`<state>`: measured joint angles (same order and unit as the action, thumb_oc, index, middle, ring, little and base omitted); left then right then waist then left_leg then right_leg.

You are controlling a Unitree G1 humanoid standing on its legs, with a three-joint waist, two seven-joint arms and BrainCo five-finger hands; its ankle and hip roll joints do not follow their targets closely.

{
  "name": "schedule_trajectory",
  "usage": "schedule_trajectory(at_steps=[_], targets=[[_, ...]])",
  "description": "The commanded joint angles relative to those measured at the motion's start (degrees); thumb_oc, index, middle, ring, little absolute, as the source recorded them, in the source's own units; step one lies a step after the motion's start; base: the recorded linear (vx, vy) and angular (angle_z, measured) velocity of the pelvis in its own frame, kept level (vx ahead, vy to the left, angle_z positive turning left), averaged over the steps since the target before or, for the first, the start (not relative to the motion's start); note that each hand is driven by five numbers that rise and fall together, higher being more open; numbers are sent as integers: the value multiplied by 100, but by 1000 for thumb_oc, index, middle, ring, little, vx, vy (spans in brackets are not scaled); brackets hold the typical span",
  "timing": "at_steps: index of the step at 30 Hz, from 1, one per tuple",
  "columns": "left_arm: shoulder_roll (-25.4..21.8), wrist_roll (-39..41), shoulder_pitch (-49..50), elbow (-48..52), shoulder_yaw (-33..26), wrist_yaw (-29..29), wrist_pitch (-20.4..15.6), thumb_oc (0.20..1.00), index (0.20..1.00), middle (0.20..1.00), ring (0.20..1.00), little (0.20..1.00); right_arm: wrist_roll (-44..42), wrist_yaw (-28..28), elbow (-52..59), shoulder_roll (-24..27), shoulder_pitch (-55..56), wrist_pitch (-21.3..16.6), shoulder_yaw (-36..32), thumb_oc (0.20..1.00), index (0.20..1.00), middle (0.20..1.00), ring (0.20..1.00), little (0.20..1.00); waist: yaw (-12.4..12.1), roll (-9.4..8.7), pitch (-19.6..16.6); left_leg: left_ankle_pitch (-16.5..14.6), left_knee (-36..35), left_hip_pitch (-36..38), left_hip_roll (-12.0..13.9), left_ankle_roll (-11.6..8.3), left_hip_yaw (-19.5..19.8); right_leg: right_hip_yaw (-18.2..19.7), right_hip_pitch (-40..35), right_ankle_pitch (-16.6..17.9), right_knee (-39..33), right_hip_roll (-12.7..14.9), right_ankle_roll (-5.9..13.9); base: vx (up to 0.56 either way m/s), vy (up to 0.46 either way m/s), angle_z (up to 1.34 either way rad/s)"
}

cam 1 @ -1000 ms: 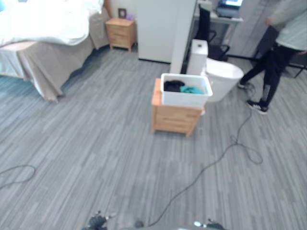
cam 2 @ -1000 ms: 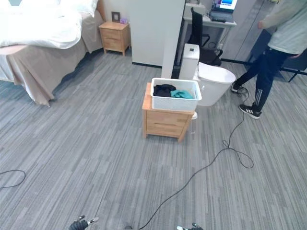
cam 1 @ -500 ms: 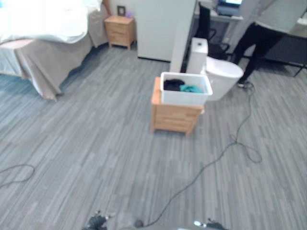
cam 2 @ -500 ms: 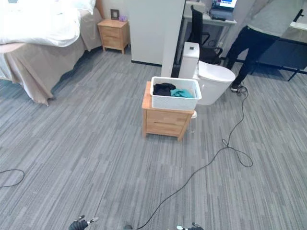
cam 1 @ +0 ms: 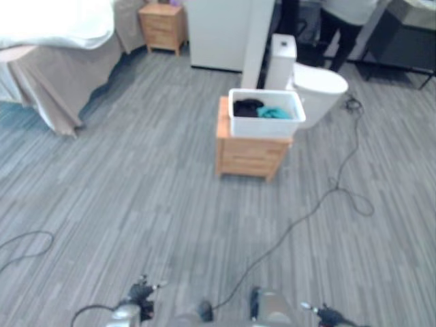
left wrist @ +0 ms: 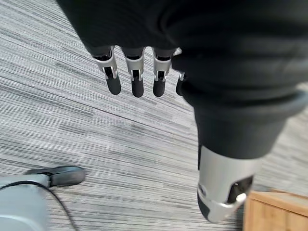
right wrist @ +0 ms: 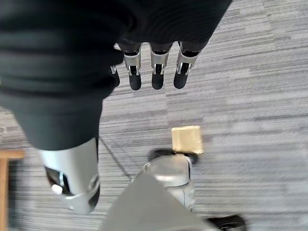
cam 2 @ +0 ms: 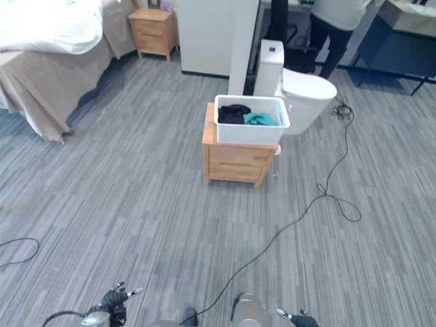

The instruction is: Grab the laundry basket,head to the washer,open it,put in the laundry and shut it.

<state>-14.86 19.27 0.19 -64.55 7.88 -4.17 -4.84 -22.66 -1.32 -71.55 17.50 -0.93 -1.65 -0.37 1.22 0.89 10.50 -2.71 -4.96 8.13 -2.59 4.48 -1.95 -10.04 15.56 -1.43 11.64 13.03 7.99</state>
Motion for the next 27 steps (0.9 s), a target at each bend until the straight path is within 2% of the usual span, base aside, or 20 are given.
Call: schedule_trajectory(at_steps=[1, 2, 3, 5, 7, 9, 11, 12, 13, 15, 17, 18, 19, 20, 21, 22, 23, 25, 26, 27], targets=[[-44, -103, -31, 3, -78, 47, -206, 1000, 1000, 1000, 1000, 1000, -387, -157, 7, 129, -22, -162, -155, 1000, 1000, 1000, 1000, 1000, 189, -42, -102, -1137, 592, 635, 227, -308, 598, 258, -170, 902, -726, 147, 334, 346, -178, 28], [-41, -104, -29, 3, -77, 47, -206, 1000, 1000, 1000, 1000, 1000, -387, -159, 10, 132, -18, -160, -155, 1000, 1000, 1000, 1000, 1000, 187, -21, -93, -1152, 594, 653, 249, -310, 595, 246, -204, 912, -755, 124, 334, 352, -207, 25], [-9, -150, -16, -10, -90, 55, -193, 1000, 1000, 1000, 1000, 1000, -355, -157, 16, 135, 24, -139, -205, 1000, 1000, 1000, 1000, 1000, 216, -54, -97, -1275, 546, 908, 290, -386, 585, 37, -132, 1121, -1124, 232, 439, 343, -206, 29], [17, -211, 38, -58, -111, 88, -188, 1000, 1000, 1000, 1000, 1000, -296, -127, -32, 155, 96, -113, -235, 1000, 1000, 1000, 1000, 1000, 249, -70, -170, -1372, 378, 1237, 381, -471, 539, -270, -119, 1264, -1251, 284, 506, 366, -231, 16], [20, -214, 61, -100, -89, 114, -195, 1000, 1000, 1000, 1000, 1000, -237, -85, -84, 197, 201, -100, -251, 1000, 1000, 1000, 1000, 1000, 301, -96, -287, -1422, 314, 1413, 539, -577, 554, -350, -144, 1264, -1082, 260, 473, 381, -288, 22], [58, -193, 68, -132, -98, 94, -211, 1000, 1000, 1000, 1000, 1000, -208, -62, -106, 219, 287, -105, -254, 1000, 1000, 1000, 1000, 1000, 368, -96, -337, -1277, 529, 1347, 750, -703, 547, -187, -178, 1241, -924, 105, 355, 377, -361, 43], [109, -112, 44, -173, -133, 44, -249, 1000, 1000, 1000, 1000, 1000, -207, -47, -207, 256, 348, -122, -194, 1000, 1000, 1000, 1000, 1000, 418, 27, -434, -871, 990, 1180, 1055, -865, 588, -92, -157, 979, -724, -227, 135, 227, -268, 26], [107, -112, 43, -174, -134, 44, -250, 1000, 1000, 1000, 1000, 1000, -207, -46, -208, 254, 346, -123, -193, 1000, 1000, 1000, 1000, 1000, 429, 7, -448, -850, 981, 1159, 1035, -864, 603, -94, -142, 988, -729, -203, 135, 273, -386, -29], [97, 111, 19, -190, -227, 30, -260, 1000, 1000, 1000, 1000, 1000, -196, -9, -327, 195, 355, -130, -82, 1000, 1000, 1000, 1000, 1000, 389, 5, -495, 12, 1847, 725, 1269, -961, 569, -69, -315, 618, -537, -509, -177, 265, -434, -30], [75, 312, -19, -176, -326, 3, -237, 1000, 1000, 1000, 1000, 1000, -279, -32, -332, 148, 336, -160, -21, 1000, 1000, 1000, 1000, 1000, 294, -123, -383, 930, 3443, -53, 1458, -931, 515, -126, -633, 357, -525, -695, -515, 278, -546, -3], [55, 483, -43, -100, -377, -36, -225, 1000, 1000, 1000, 1000, 1000, -384, -62, -320, 111, 291, -156, 51, 1000, 1000, 1000, 1000, 1000, 171, -324, -218, 1145, 4691, -736, 1515, -711, 461, -39, -950, 186, -604, -859, -799, 180, -457, -11], [46, 493, -60, -70, -371, -63, -239, 1000, 1000, 1000, 1000, 1000, -397, -94, -316, 106, 275, -157, 83, 1000, 1000, 1000, 1000, 1000, 126, -392, -163, 1117, 4979, -983, 1562, -644, 334, -10, -1102, 114, -659, -925, -875, 219, -388, -22], [62, 502, -70, -48, -344, -50, -245, 1000, 1000, 1000, 1000, 1000, -389, -114, -305, 119, 256, -148, 110, 1000, 1000, 1000, 1000, 1000, 43, -397, -87, 925, 5068, -1268, 1646, -619, 130, -17, -1298, 32, -717, -994, -919, 167, -250, -12], [63, 502, -70, -48, -343, -50, -245, 1000, 1000, 1000, 1000, 1000, -389, -114, -305, 119, 256, -148, 110, 1000, 1000, 1000, 1000, 1000, 42, -396, -86, 924, 5070, -1268, 1647, -619, 130, -17, -1298, 32, -717, -995, -919, 248, -199, -22], [67, 507, -61, -3, -278, -35, -263, 1000, 1000, 1000, 1000, 1000, -413, -109, -233, 144, 240, -158, 140, 1000, 1000, 1000, 1000, 1000, -53, -428, -13, 685, 4876, -1838, 1494, -662, -182, -6, -1563, -53, -819, -1010, -922, 155, -90, -22], [68, 507, -60, -3, -277, -35, -263, 1000, 1000, 1000, 1000, 1000, -413, -109, -233, 144, 241, -157, 140, 1000, 1000, 1000, 1000, 1000, -56, -423, -12, 678, 4883, -1838, 1499, -662, -183, -4, -1564, -54, -817, -1014, -921, 354, -104, -6], [81, 490, -29, 30, -247, -9, -269, 1000, 1000, 1000, 1000, 1000, -394, -83, -224, 156, 232, -178, 171, 1000, 1000, 1000, 1000, 1000, -147, -428, -33, 563, 3865, -2019, 1181, -703, -516, 13, -1784, -99, -1010, -1015, -829, 284, 17, -4], [93, 491, 2, 65, -249, 2, -266, 1000, 1000, 1000, 1000, 1000, -357, -72, -236, 178, 200, -183, 210, 1000, 1000, 1000, 1000, 1000, -255, -379, -65, 427, 2599, -1993, 946, -660, -717, 20, -2009, -150, -1200, -1015, -703, 285, 47, -20], [92, 491, 2, 65, -249, 2, -266, 1000, 1000, 1000, 1000, 1000, -357, -72, -237, 178, 200, -183, 210, 1000, 1000, 1000, 1000, 1000, -255, -383, -66, 434, 2588, -1988, 941, -659, -719, 21, -2009, -150, -1200, -1011, -702, 217, 42, -33], [104, 471, 6, 63, -244, -1, -265, 1000, 1000, 1000, 1000, 1000, -331, -83, -257, 193, 173, -186, 225, 1000, 1000, 1000, 1000, 1000, -322, -349, -72, 542, 2061, -2053, 853, -672, -699, 29, -2159, -185, -1295, -1053, -673, 242, 37, -39]])
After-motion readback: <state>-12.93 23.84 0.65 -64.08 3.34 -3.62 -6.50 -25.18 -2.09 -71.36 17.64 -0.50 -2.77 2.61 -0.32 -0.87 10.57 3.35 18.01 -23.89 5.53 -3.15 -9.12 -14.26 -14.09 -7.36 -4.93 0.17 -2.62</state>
